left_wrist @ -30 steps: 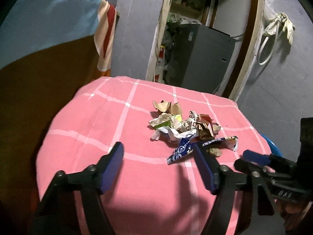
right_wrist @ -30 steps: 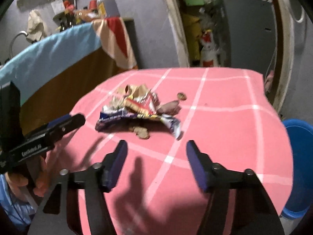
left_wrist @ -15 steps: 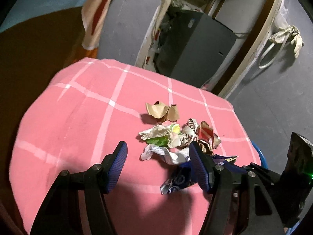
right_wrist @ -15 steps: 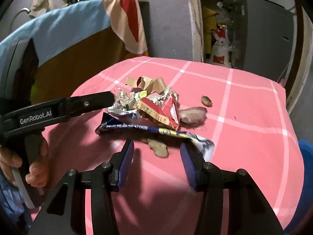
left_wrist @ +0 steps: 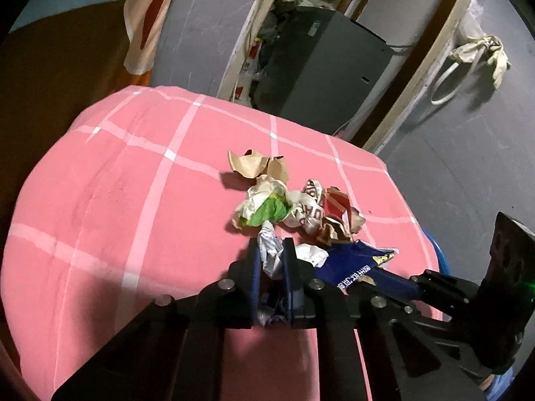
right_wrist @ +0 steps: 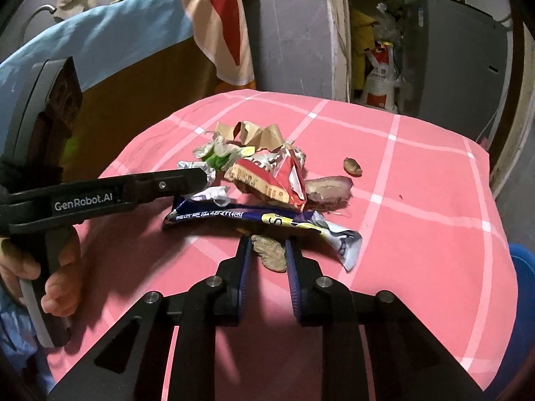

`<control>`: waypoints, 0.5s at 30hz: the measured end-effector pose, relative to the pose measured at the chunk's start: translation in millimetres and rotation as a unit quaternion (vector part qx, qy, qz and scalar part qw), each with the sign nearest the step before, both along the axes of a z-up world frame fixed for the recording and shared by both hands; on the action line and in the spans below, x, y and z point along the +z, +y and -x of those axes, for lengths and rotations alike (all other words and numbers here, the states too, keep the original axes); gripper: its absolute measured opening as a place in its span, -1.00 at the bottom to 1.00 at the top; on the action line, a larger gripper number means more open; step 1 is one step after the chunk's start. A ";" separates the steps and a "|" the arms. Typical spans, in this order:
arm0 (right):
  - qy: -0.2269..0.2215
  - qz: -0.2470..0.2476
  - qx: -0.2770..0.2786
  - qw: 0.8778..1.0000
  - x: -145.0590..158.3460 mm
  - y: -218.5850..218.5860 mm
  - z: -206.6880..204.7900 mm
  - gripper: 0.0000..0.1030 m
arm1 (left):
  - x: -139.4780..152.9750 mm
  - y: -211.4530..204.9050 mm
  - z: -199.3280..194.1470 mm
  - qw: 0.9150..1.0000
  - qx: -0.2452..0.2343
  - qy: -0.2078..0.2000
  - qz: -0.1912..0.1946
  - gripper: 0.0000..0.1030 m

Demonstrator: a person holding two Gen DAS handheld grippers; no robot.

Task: Collect trash
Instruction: 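Close the left gripper on a silver foil scrap while the right grasps a brown peel, then carry both pieces over the blue bucket and open both grippers to drop them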

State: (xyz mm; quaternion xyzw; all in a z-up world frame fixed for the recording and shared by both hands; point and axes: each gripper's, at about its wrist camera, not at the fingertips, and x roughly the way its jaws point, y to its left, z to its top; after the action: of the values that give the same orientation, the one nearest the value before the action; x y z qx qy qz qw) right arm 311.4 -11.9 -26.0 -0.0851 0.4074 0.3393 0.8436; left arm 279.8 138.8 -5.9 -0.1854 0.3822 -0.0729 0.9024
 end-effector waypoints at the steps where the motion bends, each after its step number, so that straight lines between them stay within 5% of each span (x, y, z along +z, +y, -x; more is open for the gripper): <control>1: 0.000 -0.002 0.000 1.000 0.1 -2.0 1.8 -0.65 | 0.4 -0.3 2.9 1.000 0.002 -0.004 -0.002 -0.84; 15: -0.038 -0.052 -0.016 0.998 7.8 -56.8 49.8 -0.65 | 12.6 -20.4 64.1 0.995 0.055 -0.087 -0.008 -0.85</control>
State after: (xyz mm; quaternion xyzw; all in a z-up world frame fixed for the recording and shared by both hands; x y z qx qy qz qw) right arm 261.5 -68.7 -18.2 -0.0475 0.3583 0.3433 0.8669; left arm 215.7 118.3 6.7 -0.1918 0.2918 -0.0361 0.9364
